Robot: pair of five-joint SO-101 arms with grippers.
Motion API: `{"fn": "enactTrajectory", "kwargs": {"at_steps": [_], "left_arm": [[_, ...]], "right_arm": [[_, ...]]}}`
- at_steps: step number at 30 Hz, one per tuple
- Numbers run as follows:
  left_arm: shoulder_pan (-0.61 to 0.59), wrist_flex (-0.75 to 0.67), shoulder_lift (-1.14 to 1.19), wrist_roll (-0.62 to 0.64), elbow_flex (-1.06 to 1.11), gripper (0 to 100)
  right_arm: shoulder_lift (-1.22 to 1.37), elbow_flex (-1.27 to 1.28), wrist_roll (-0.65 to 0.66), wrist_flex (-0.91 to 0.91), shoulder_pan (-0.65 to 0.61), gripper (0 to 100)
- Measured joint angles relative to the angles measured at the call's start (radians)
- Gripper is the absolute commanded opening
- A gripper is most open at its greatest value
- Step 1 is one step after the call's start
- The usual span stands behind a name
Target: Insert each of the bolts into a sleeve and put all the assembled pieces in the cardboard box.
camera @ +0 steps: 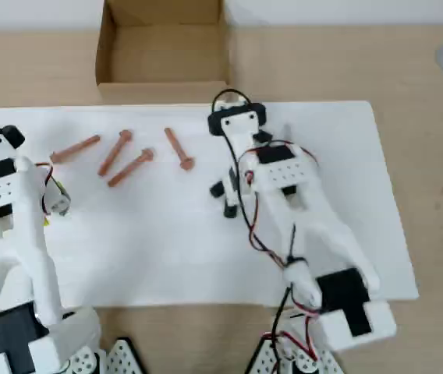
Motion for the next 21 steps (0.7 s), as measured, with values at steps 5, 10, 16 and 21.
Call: {"fn": "enactTrajectory", "kwargs": {"at_steps": [5, 10, 16, 21], "left_arm": [[0.000, 0.000, 0.023, 0.006, -0.009, 11], [0.000, 0.000, 0.023, 0.025, -0.011, 11], [0.000, 0.068, 0.023, 0.025, -0.081, 11], [0.000, 0.092, 0.026, 0.025, -0.101, 11]], "right_arm": [[0.040, -0.018, -0.040, 0.000, 0.000, 10.2], [0.046, -0.063, -0.046, 0.048, 0.000, 10.4], [0.046, -0.193, -0.048, 0.169, -0.014, 10.4], [0.049, -0.219, -0.071, 0.201, -0.106, 10.4]]}}
